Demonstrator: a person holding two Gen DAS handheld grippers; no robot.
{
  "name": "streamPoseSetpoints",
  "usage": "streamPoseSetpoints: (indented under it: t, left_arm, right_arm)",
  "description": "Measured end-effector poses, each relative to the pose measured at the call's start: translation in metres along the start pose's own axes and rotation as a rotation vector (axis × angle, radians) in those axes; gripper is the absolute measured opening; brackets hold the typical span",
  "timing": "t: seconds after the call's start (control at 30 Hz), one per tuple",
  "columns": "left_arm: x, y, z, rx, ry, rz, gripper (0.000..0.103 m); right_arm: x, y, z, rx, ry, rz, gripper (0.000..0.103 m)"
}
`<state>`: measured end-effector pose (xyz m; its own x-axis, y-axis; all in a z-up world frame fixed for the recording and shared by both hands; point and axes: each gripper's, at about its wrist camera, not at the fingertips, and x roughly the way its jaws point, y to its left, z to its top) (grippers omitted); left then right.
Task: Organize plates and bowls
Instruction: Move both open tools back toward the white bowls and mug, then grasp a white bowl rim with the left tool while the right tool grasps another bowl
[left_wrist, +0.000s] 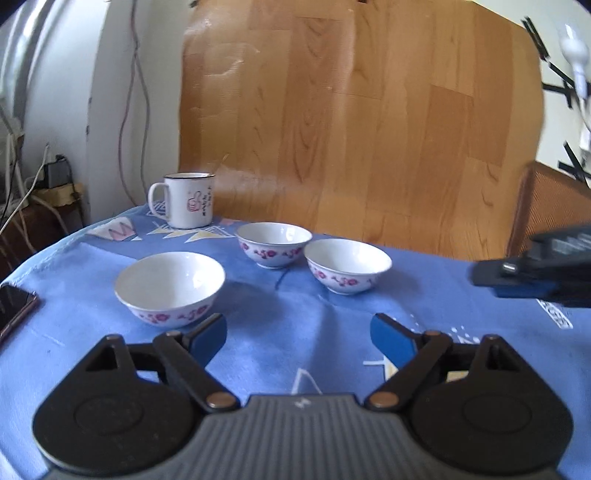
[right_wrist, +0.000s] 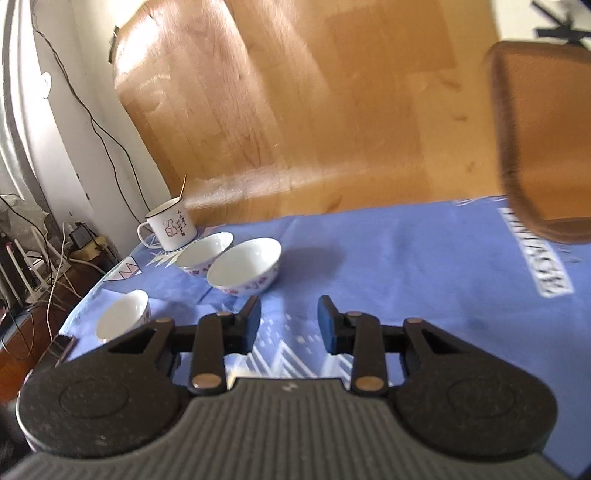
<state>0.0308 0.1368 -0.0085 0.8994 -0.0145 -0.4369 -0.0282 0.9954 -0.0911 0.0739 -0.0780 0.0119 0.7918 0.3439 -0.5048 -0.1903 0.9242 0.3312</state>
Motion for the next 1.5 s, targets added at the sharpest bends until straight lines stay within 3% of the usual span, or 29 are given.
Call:
streamPoseSetpoints:
  t: [0.33,0.43,0.5,0.57,0.77,0.97,1.13,1.17,1.2,1.27,1.4,1.5]
  left_arm:
    - [-0.001,0.003,0.000,-0.019,-0.030,0.028,0.088]
    - [-0.003,0.002,0.000,-0.019,-0.049,0.032,0.085]
    - [-0.001,0.003,0.001,-0.021,-0.047,0.030,0.081]
    - [0.000,0.004,0.001,-0.032,-0.039,0.027,0.076]
    - [0.005,0.016,0.002,-0.089,-0.005,-0.034,0.058]
    - [0.015,0.036,0.010,-0.253,0.135,-0.308,0.047]
    - [0.020,-0.006,0.016,-0.175,0.225,-0.368,0.044]
    - [0.025,-0.019,0.016,-0.137,0.267,-0.350,0.039]
    - [0.031,-0.027,0.013,-0.118,0.308,-0.337,0.025]
    - [0.040,-0.036,0.007,-0.130,0.366,-0.362,0.011]
    - [0.034,-0.057,0.010,-0.101,0.367,-0.362,0.010]
    - [0.033,-0.083,0.020,-0.066,0.358,-0.405,0.010]
  right_arm:
    - [0.097,0.006,0.039,0.044,0.132,-0.025,0.033]
    - [0.114,0.004,0.040,0.050,0.175,-0.019,0.023]
    - [0.122,0.002,0.041,0.067,0.206,-0.006,0.007]
    - [0.124,0.001,0.044,0.091,0.216,0.005,0.006]
    - [0.089,-0.002,0.039,0.108,0.214,0.028,0.006]
    - [0.021,-0.026,0.009,0.148,0.227,0.059,0.007]
    - [-0.015,-0.044,-0.015,0.207,0.222,0.063,0.007]
    - [-0.019,-0.046,-0.018,0.219,0.215,0.063,0.007]
    - [-0.021,-0.047,-0.019,0.224,0.207,0.062,0.007]
    - [-0.025,-0.048,-0.022,0.229,0.190,0.071,0.007]
    - [-0.040,-0.052,-0.023,0.201,0.133,0.032,0.007]
    - [-0.057,-0.071,-0.019,0.226,0.082,0.011,0.006]
